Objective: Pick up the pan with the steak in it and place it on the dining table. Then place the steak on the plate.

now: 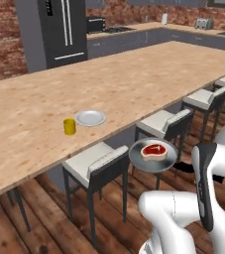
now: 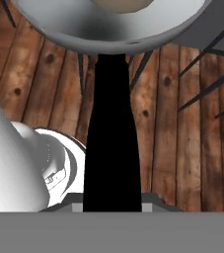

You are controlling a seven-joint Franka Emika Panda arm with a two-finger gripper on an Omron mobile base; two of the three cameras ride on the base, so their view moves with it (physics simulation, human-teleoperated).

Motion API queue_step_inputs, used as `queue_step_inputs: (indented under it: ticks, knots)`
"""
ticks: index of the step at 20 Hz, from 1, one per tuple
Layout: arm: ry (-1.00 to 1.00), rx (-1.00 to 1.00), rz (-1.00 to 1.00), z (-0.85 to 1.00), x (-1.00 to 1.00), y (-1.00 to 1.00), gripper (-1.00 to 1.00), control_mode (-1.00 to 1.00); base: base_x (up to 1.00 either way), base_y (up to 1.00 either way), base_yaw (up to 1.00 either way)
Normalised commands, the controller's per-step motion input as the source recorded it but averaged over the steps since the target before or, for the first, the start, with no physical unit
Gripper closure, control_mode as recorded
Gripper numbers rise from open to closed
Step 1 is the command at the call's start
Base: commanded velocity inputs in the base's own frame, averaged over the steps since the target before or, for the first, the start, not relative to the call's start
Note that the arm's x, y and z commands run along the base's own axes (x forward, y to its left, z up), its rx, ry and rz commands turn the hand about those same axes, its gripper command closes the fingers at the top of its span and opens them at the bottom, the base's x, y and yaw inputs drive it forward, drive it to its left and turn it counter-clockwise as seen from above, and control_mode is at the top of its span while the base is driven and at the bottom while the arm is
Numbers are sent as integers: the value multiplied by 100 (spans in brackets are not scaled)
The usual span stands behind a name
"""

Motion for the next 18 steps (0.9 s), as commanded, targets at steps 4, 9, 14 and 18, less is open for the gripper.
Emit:
queue_step_inputs:
  ticks: [4, 9, 14, 18]
  knots:
    - [0, 0, 0, 0, 0, 0, 100, 100, -12, 10, 42]
    - [0, 0, 0, 0, 0, 0, 100, 100, -7, 18, 39]
    - [0, 0, 0, 0, 0, 0, 100, 100, -2, 24, 30]
    - [0, 0, 0, 0, 0, 0, 100, 100, -1, 9, 13]
